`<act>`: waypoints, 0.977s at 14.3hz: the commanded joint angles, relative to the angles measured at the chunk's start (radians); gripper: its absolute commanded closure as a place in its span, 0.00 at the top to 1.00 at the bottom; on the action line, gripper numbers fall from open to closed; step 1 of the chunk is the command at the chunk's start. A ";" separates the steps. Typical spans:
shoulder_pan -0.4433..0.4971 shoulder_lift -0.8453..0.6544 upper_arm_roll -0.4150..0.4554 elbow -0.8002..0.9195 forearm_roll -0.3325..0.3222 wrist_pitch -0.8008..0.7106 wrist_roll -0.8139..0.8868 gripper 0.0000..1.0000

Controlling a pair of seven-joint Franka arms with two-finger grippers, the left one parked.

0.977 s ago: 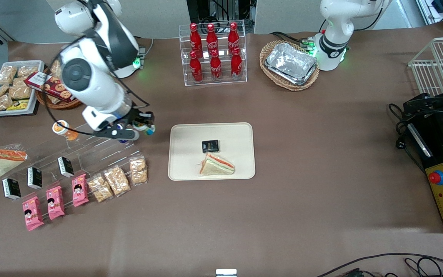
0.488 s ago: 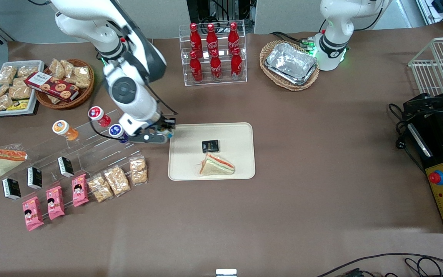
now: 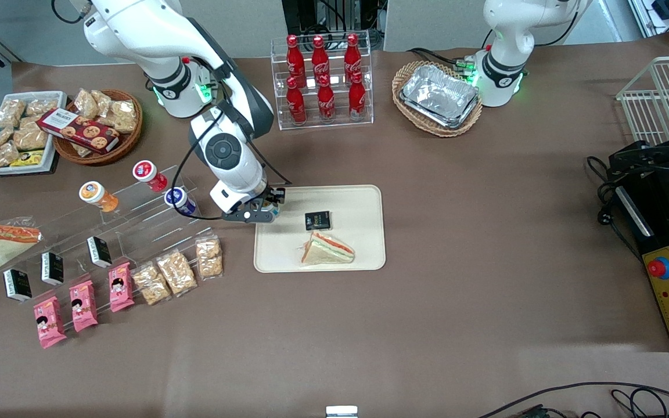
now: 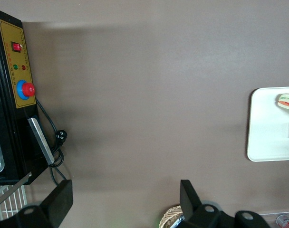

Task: Place green gum on tray
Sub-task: 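Lower the gum bottle onto the tray beside the tissue pack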

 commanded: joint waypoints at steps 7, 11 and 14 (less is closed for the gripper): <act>0.008 0.023 -0.007 -0.022 0.014 0.077 0.017 0.89; -0.004 -0.007 -0.016 -0.019 0.014 0.060 0.002 1.00; -0.108 -0.092 -0.016 0.028 0.007 -0.099 -0.114 1.00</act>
